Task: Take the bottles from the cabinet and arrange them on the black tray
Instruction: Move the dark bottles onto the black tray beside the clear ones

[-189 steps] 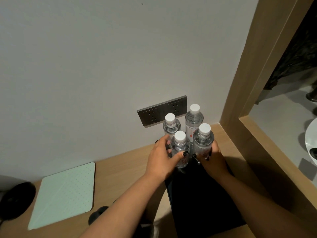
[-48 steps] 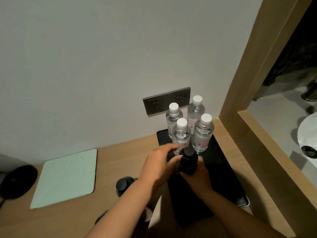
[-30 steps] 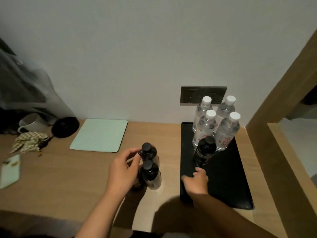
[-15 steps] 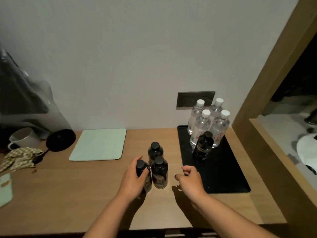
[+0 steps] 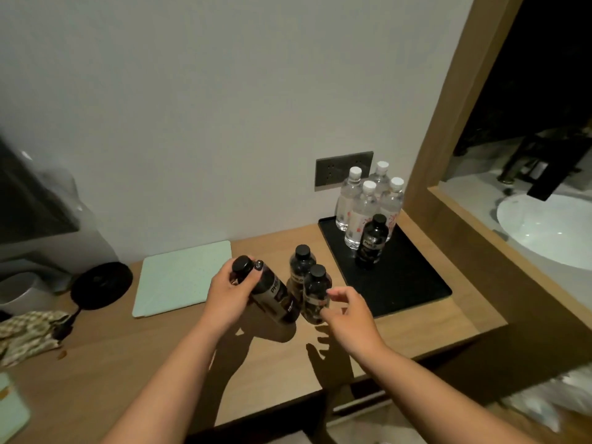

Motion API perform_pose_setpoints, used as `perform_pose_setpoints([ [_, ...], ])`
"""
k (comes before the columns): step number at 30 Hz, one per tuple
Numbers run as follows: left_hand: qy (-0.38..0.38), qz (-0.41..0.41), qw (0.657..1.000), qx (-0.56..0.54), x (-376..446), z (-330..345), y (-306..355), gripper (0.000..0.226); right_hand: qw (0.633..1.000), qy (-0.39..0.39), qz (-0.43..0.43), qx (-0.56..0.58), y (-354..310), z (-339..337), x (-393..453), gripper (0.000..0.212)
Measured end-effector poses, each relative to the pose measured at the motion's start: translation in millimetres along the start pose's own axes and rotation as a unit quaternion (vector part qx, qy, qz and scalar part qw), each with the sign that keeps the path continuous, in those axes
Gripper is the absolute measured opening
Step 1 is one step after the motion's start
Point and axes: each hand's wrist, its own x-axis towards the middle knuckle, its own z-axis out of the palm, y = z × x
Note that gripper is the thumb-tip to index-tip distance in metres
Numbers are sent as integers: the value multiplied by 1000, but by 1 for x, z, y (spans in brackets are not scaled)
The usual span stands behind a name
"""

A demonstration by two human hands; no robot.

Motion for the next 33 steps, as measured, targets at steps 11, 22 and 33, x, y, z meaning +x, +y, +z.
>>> perform_pose_setpoints([
  [11,-216,91,969,-72,-8,-2,87,51,978,-7,-189,-92,-50,-35,-27,52],
  [22,-281,80,932,-216,-13,46,128,31,970,57,-228,-58,-65,-79,-40,63],
  [33,-292,44,951,-91,-15,102,111,34,968,182,-174,-5,-33,-84,-34,61],
])
